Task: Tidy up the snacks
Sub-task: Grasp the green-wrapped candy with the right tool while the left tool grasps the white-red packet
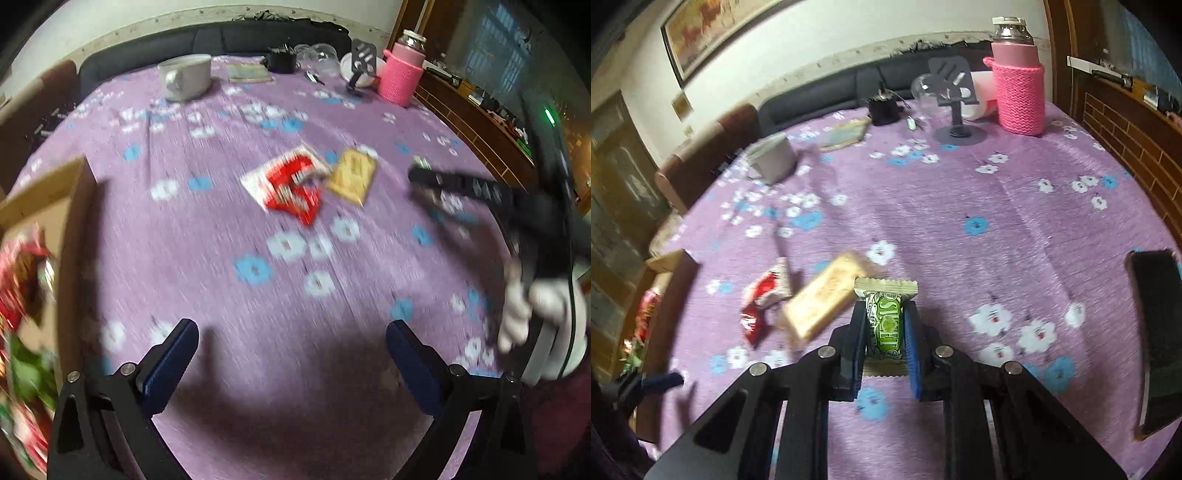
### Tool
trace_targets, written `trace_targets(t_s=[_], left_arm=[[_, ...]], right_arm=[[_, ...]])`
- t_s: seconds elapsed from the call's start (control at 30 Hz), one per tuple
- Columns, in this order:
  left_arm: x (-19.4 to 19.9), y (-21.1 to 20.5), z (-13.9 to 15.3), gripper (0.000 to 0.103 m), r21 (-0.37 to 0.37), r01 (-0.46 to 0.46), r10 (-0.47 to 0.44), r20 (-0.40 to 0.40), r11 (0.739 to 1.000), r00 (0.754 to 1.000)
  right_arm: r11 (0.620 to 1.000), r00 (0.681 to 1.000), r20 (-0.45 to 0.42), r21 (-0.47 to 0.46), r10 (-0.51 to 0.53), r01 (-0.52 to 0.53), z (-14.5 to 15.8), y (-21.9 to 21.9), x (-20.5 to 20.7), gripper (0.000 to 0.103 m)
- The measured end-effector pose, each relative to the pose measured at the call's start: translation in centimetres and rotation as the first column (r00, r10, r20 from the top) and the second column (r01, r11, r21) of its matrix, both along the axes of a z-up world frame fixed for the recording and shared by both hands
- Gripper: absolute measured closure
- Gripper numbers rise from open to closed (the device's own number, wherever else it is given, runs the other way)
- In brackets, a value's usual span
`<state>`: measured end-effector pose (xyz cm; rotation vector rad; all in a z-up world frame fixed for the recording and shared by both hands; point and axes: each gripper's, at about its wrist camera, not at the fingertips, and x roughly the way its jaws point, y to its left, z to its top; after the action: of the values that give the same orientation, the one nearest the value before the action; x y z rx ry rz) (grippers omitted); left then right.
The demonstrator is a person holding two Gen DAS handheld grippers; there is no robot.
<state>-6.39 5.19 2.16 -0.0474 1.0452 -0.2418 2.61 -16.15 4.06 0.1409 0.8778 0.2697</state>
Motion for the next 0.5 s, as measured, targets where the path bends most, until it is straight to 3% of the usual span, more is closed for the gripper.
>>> trace_targets(t_s=[0.17,0.33,0.5], left_arm=[[4.2,-0.3,1.9,0.001,0.015,0.026,-0.027,0.045,1.0,0.999],[9.0,-1.5,1.8,0.001,0.002,0.054,-0.055,0.048,0.999,0.997],[13.1,-3.4,0.4,0.001,0.138,0.085,-0.094,0.054,0.987,0.994]], right_arm=[[0.993,1.0,0.0,0.112,-0.026,0.026,-0.5,-1.5,-0.1,0.085],[0.982,0.997,-0.053,0.181,-0.052,0.061,-1.6,-3.3,0.5,0.085],[0.975,0.996,-0.065,0.21,-0.061,0.074,-1.8,-4.1,0.9,0.085]])
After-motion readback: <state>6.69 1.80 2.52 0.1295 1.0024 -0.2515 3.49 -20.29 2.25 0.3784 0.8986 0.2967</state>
